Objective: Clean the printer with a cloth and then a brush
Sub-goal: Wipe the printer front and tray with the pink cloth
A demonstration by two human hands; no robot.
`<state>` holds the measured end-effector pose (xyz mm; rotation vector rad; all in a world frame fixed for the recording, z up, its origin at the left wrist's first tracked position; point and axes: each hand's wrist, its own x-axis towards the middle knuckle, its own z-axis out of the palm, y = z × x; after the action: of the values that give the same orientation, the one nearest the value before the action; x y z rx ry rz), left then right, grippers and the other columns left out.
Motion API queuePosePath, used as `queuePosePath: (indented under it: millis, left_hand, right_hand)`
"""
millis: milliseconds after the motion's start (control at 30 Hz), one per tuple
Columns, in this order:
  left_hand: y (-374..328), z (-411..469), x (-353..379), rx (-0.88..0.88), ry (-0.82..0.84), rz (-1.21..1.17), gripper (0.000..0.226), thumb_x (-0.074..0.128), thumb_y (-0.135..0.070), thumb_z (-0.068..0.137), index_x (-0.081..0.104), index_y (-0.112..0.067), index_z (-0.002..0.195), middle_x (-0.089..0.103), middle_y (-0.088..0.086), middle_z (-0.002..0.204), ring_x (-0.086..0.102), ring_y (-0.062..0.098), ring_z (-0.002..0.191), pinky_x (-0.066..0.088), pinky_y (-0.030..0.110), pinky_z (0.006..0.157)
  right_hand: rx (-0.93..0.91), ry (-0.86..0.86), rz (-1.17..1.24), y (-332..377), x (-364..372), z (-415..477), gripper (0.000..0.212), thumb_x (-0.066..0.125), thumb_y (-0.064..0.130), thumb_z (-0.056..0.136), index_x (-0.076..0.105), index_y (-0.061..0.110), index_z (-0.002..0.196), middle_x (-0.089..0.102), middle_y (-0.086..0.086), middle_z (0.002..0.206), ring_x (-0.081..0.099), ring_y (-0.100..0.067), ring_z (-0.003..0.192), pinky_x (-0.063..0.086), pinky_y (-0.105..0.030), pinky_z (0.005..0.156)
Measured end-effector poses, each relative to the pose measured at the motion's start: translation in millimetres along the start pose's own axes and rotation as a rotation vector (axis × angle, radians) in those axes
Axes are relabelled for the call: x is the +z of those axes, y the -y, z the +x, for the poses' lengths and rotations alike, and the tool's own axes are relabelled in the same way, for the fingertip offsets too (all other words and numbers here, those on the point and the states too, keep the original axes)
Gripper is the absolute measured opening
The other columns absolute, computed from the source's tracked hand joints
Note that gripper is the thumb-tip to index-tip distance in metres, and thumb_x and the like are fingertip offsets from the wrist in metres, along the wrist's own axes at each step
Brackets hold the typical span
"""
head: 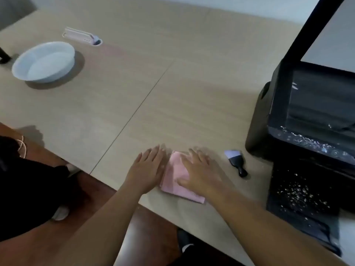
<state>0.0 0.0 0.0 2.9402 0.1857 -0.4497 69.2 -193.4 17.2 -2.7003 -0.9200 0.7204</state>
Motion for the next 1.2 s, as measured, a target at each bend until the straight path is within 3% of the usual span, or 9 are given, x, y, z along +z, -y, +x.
queuePosePath:
  millis: [200, 300, 400, 533, 700, 867, 1000, 1133, 1200]
  left_hand:
    - [9, 2, 18, 0.039, -0.033, 0.069, 0.068, 0.013, -0.043, 0.091, 0.026, -0.017, 0.153, 0.017, 0.003, 0.163, 0.020, 0.028, 0.148, 0.016, 0.046, 0.119]
    - [11, 3, 23, 0.046, -0.049, 0.086, 0.063, 0.020, -0.041, 0.096, 0.032, -0.014, 0.151, 0.023, 0.007, 0.161, 0.027, 0.031, 0.145, 0.022, 0.050, 0.117]
    - [11, 3, 28, 0.054, -0.067, 0.098, 0.060, 0.028, -0.039, 0.096, 0.038, -0.010, 0.148, 0.031, 0.011, 0.158, 0.034, 0.035, 0.142, 0.029, 0.054, 0.113]
    - [9, 2, 31, 0.058, -0.075, 0.102, 0.059, 0.032, -0.036, 0.096, 0.036, -0.009, 0.149, 0.031, 0.013, 0.157, 0.032, 0.037, 0.142, 0.028, 0.055, 0.114]
    - [9, 2, 33, 0.060, -0.082, 0.104, 0.059, 0.027, -0.034, 0.097, 0.034, -0.007, 0.149, 0.031, 0.013, 0.157, 0.033, 0.039, 0.141, 0.029, 0.057, 0.112]
    - [3, 6, 28, 0.102, -0.109, 0.111, 0.053, 0.028, -0.032, 0.099, 0.044, -0.009, 0.144, 0.045, 0.010, 0.149, 0.049, 0.034, 0.129, 0.035, 0.053, 0.100]
    - [-21, 32, -4, 0.176, -0.133, 0.119, 0.056, 0.032, -0.031, 0.091, 0.047, -0.007, 0.139, 0.051, 0.013, 0.143, 0.055, 0.033, 0.120, 0.042, 0.048, 0.091]
    - [-76, 67, -61, 0.261, -0.263, 0.026, 0.058, 0.030, -0.040, 0.093, 0.044, -0.011, 0.142, 0.050, 0.011, 0.145, 0.048, 0.032, 0.127, 0.035, 0.045, 0.100]
    - [-109, 82, -92, 0.308, -0.343, -0.017, 0.059, 0.030, -0.041, 0.093, 0.041, -0.011, 0.143, 0.049, 0.010, 0.145, 0.042, 0.031, 0.132, 0.028, 0.043, 0.104]
  right_hand:
    - [0.007, -0.074, -0.155, 4, 41, 3, 0.098, 0.044, 0.080, 0.074, 0.005, 0.036, 0.152, -0.003, -0.007, 0.163, -0.001, -0.038, 0.148, -0.002, -0.063, 0.113]
    - [0.009, -0.168, -0.178, 0, 49, 3, 0.088, 0.040, 0.080, 0.075, 0.029, 0.032, 0.148, 0.023, -0.013, 0.159, 0.024, -0.044, 0.142, 0.016, -0.068, 0.110]
    - [-0.074, -0.310, -0.195, -6, 58, 1, 0.067, 0.037, 0.067, 0.083, 0.050, 0.029, 0.136, 0.047, -0.013, 0.145, 0.048, -0.042, 0.125, 0.037, -0.061, 0.101]
    - [-0.120, -0.454, -0.261, -8, 63, -4, 0.051, 0.046, 0.054, 0.085, 0.057, 0.029, 0.127, 0.062, -0.007, 0.122, 0.056, -0.031, 0.096, 0.039, -0.046, 0.086]
    - [-0.133, -0.403, -0.277, -7, 62, -10, 0.067, 0.070, 0.045, 0.073, 0.048, 0.027, 0.134, 0.060, -0.005, 0.089, 0.054, -0.026, 0.073, 0.044, -0.036, 0.062]
    - [-0.122, -0.254, -0.250, -6, 46, -16, 0.056, 0.077, 0.032, 0.064, 0.057, 0.025, 0.116, 0.063, -0.005, 0.099, 0.061, -0.021, 0.071, 0.048, -0.030, 0.053]
    - [-0.049, -0.241, -0.094, -18, 11, -40, 0.039, 0.060, 0.025, 0.083, 0.049, 0.021, 0.120, 0.056, -0.010, 0.112, 0.060, -0.027, 0.087, 0.052, -0.036, 0.065]
    - [0.008, -0.325, -0.075, -47, -32, -70, 0.050, 0.012, 0.027, 0.089, 0.027, 0.015, 0.136, 0.039, -0.017, 0.140, 0.046, -0.037, 0.110, 0.050, -0.049, 0.083]
    - [0.072, -0.437, -0.073, -65, -59, -89, 0.049, 0.024, 0.029, 0.089, 0.037, 0.017, 0.135, 0.048, -0.014, 0.128, 0.050, -0.033, 0.099, 0.052, -0.047, 0.077]
